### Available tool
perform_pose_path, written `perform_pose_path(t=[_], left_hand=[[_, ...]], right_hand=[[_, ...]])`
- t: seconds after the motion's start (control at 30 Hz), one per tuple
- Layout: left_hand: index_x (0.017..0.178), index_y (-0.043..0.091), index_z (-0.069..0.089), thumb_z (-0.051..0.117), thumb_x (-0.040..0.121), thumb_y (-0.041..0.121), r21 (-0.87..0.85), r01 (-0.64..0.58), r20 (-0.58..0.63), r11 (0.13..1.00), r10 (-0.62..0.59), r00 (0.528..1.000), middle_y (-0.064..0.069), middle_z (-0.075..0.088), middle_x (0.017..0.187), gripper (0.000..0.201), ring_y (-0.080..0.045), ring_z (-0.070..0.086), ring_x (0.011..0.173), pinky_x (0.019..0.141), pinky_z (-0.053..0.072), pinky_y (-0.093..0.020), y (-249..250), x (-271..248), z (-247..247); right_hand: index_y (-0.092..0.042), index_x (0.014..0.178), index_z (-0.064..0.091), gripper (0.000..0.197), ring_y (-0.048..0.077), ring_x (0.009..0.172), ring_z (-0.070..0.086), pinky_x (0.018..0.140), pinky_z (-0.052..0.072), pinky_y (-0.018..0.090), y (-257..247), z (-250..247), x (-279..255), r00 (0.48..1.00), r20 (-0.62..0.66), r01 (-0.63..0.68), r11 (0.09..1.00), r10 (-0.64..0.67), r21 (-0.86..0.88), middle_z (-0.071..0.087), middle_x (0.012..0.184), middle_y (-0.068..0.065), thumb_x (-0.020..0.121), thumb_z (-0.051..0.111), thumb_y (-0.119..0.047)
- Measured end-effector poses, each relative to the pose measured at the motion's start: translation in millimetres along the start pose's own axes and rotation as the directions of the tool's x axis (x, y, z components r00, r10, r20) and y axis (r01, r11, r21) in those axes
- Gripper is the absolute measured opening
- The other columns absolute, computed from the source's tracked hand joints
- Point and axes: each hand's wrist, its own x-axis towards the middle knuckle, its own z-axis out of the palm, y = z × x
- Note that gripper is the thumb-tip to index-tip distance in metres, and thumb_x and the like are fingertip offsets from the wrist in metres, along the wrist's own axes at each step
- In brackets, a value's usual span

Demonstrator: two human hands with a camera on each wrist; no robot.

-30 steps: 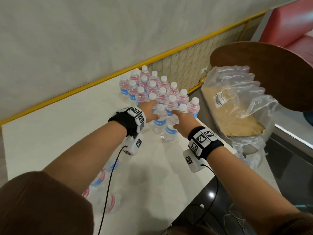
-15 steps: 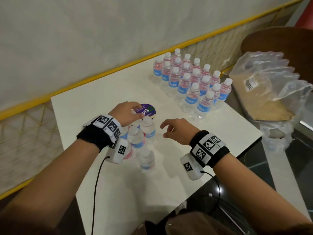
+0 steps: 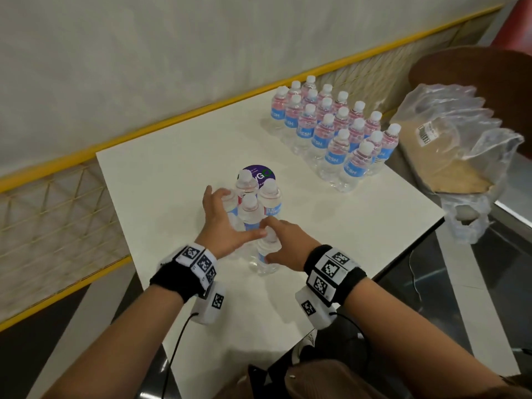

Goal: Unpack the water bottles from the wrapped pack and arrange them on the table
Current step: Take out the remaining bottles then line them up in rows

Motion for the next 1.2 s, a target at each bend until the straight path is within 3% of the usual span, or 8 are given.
perform_pose_path(t=[0.07, 0.13, 0.2, 0.3, 0.57, 0.73, 0.9, 1.2], left_hand=[[0.136, 0.016, 0.022, 0.089, 0.057, 0.034, -0.005, 0.009, 0.007, 1.000, -0.009, 1.000, -0.006, -0.003, 0.153, 0.106, -0.011, -0.002, 0.146, 0.108, 0.018, -0.018, -8.0, -3.9, 3.3], [0.130, 0.011, 0.030, 0.089, 0.059, 0.025, 0.020, 0.018, -0.004, 1.000, -0.017, 1.000, -0.012, 0.010, 0.147, 0.094, -0.016, 0.018, 0.140, 0.101, 0.021, -0.012, -15.7, -5.1, 4.8], [0.124, 0.008, 0.037, 0.088, 0.062, 0.019, 0.030, 0.069, -0.045, 0.997, -0.067, 0.997, -0.013, 0.025, 0.134, 0.081, -0.018, 0.041, 0.113, 0.093, 0.028, -0.013, -19.9, -7.2, 7.0], [0.120, 0.009, 0.042, 0.085, 0.065, 0.018, 0.020, 0.081, -0.062, 0.997, -0.080, 0.995, -0.016, 0.041, 0.120, 0.071, -0.014, 0.038, 0.092, 0.083, 0.033, -0.020, -20.5, -9.1, 14.0], [0.124, 0.018, 0.043, 0.079, 0.073, 0.026, -0.086, 0.112, 0.009, 0.990, -0.111, 0.994, 0.000, 0.061, 0.111, 0.063, -0.023, 0.059, 0.102, 0.080, 0.040, -0.024, -8.5, -8.9, 44.6], [0.126, 0.018, 0.042, 0.078, 0.074, 0.025, -0.145, 0.096, 0.023, 0.985, -0.094, 0.995, 0.002, 0.060, 0.107, 0.064, -0.021, 0.060, 0.100, 0.081, 0.042, -0.024, 6.2, -8.4, 68.2], [0.130, 0.018, 0.040, 0.077, 0.076, 0.020, -0.180, 0.068, 0.122, 0.981, -0.046, 0.991, 0.005, 0.058, 0.103, 0.066, -0.014, 0.057, 0.094, 0.081, 0.041, -0.022, 27.2, 2.7, 87.6], [0.124, 0.016, 0.041, 0.077, 0.075, 0.019, -0.215, 0.058, 0.178, 0.975, -0.019, 0.984, 0.003, 0.056, 0.107, 0.061, -0.014, 0.055, 0.095, 0.078, 0.040, -0.021, 64.2, 49.6, 133.5]], right_hand=[[-0.023, 0.116, 0.040, 0.053, 0.026, 0.090, 0.053, 0.073, 0.042, 0.030, 1.9, 0.2, -1.6, 0.999, -0.044, -0.029, 1.000, 0.029, 0.005, 0.057, 0.109, 0.009, 0.074, 0.073, -0.022], [-0.021, 0.118, 0.040, 0.052, 0.025, 0.087, 0.049, 0.072, 0.038, 0.028, 5.5, -3.8, -4.0, 0.995, -0.069, -0.068, 0.998, 0.068, 0.001, 0.056, 0.107, 0.011, 0.076, 0.070, -0.020], [-0.016, 0.120, 0.039, 0.052, 0.025, 0.086, 0.046, 0.072, 0.036, 0.028, 10.0, -12.6, -6.8, 0.988, -0.099, -0.117, 0.993, 0.117, 0.011, 0.053, 0.106, 0.012, 0.077, 0.068, -0.017], [-0.013, 0.122, 0.039, 0.052, 0.024, 0.085, 0.044, 0.071, 0.035, 0.028, 18.5, -28.5, -8.7, 0.974, -0.140, -0.176, 0.984, 0.176, 0.010, 0.047, 0.099, 0.007, 0.079, 0.068, -0.015], [-0.013, 0.120, 0.039, 0.050, 0.023, 0.082, 0.044, 0.068, 0.035, 0.029, 32.5, -40.3, -6.4, 0.964, -0.170, -0.199, 0.979, 0.202, 0.035, 0.046, 0.095, 0.006, 0.078, 0.067, -0.012], [-0.014, 0.120, 0.037, 0.050, 0.023, 0.084, 0.046, 0.069, 0.037, 0.029, 47.8, -49.6, -5.2, 0.953, -0.183, -0.228, 0.970, 0.240, 0.085, 0.046, 0.098, 0.005, 0.079, 0.066, -0.011], [-0.015, 0.122, 0.034, 0.054, 0.026, 0.086, 0.051, 0.071, 0.040, 0.029, 80.5, -76.5, -1.8, 0.893, -0.276, -0.313, 0.931, 0.356, 0.188, 0.052, 0.101, 0.009, 0.079, 0.065, -0.009], [-0.018, 0.128, 0.040, 0.059, 0.022, 0.104, 0.054, 0.083, 0.037, 0.025, 120.3, -102.5, 15.1, 0.882, -0.337, -0.232, 0.925, 0.330, 0.301, 0.057, 0.122, 0.007, 0.078, 0.071, -0.015]])
